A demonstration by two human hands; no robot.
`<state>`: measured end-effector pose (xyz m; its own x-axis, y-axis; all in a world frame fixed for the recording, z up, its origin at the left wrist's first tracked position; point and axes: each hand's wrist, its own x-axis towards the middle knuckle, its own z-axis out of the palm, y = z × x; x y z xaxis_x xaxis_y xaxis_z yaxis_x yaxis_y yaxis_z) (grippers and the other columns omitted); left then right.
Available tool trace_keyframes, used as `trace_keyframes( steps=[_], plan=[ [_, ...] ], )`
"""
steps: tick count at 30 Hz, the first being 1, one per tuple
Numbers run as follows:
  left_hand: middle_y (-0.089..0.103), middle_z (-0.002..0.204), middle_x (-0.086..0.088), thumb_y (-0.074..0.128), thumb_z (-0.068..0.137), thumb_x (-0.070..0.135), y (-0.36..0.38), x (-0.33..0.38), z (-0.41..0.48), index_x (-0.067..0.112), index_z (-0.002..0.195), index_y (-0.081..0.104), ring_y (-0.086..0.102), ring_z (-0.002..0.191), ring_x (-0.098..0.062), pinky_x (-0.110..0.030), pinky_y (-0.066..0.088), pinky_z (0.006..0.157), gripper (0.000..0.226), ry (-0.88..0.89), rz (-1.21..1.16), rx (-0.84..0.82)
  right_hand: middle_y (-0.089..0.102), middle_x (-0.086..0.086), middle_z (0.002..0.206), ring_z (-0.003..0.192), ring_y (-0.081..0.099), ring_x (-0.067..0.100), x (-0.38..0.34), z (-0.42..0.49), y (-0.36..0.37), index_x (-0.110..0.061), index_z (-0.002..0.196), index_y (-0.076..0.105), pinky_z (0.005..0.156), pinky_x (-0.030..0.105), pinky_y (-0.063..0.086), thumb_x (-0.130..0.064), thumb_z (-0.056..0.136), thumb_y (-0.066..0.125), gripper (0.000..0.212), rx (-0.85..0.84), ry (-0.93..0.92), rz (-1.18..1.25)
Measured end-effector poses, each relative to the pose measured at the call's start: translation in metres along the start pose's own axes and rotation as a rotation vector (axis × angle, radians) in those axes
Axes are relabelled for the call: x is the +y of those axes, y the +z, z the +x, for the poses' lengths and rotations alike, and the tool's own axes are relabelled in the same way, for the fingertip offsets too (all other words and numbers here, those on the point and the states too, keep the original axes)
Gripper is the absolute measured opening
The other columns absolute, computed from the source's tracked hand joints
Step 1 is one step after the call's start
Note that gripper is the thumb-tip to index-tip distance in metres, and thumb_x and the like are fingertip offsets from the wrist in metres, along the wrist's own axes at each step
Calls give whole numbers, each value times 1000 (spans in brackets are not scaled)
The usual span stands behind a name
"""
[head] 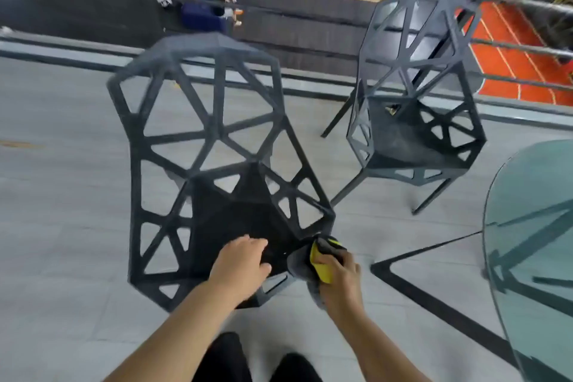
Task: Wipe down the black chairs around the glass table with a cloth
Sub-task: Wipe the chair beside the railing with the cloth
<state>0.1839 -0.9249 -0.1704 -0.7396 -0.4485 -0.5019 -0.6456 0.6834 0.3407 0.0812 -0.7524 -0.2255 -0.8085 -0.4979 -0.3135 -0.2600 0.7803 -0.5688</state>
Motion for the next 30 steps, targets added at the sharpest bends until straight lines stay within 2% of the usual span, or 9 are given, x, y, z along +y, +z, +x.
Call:
trace_keyframes(
  steps=[5,9,12,14,18,21,25,28,30],
  plan=[
    [22,155,-4,49,90,53,-85,35,-29,16,151,6,28,139,-21,-32,29,109,83,-79,-322,-120,53,6,123,108,51,30,-101,-39,-64,-44,98,69,87,28,40,-28,68,66,34,109,-76,167],
    [26,153,-2,60,80,58,-160,57,-39,17,150,15,30,138,-20,-33,29,109,93,-101,-597,-133,46,4,131,118,46,26,-152,-52,-113,-78,105,34,99,37,42,-18,74,65,74,69,-99,201],
    [50,135,1,66,73,58,-204,74,-46,20,133,46,51,118,-13,-24,43,94,74,-35,-662,-198,43,-10,128,120,49,20,-185,-58,-145,-53,115,49,97,19,41,-18,62,61,64,124,-95,279],
    [62,113,4,71,78,40,-223,88,-51,23,108,59,61,94,-7,-19,48,76,36,13,-728,-221,40,-16,119,114,51,16,-200,-60,-161,-26,120,51,85,3,36,-28,57,60,63,180,-69,346],
    [71,77,-3,73,74,19,-241,115,-50,22,79,65,66,67,-14,-31,54,69,10,105,-767,-138,41,-16,132,121,45,-1,-203,-62,-184,-45,135,22,95,13,42,-11,64,69,92,236,-47,485],
    [59,72,8,68,78,18,-242,139,-44,32,67,49,55,69,-9,-25,45,66,27,156,-713,-64,48,-8,129,102,61,-2,-197,-65,-203,-45,136,12,76,17,53,10,69,70,104,232,46,724],
    [64,80,6,68,78,19,-234,172,-36,31,74,57,62,84,-17,-34,52,79,16,184,-740,-71,33,-8,145,120,49,8,-179,-62,-221,-30,149,0,78,11,49,-18,61,76,117,252,191,1012],
    [63,78,11,68,80,17,-231,203,-32,30,83,61,61,77,-9,-22,48,68,15,242,-734,-76,44,-2,142,125,50,15,-160,-49,-235,-23,147,25,100,32,47,-39,60,78,102,261,268,1064],
    [65,81,11,66,83,20,-230,225,-26,33,82,59,62,80,-11,-23,49,73,15,300,-677,-91,60,4,126,111,60,17,-142,-34,-248,-19,125,55,95,34,50,-38,68,76,64,269,248,1021]
  ],
)
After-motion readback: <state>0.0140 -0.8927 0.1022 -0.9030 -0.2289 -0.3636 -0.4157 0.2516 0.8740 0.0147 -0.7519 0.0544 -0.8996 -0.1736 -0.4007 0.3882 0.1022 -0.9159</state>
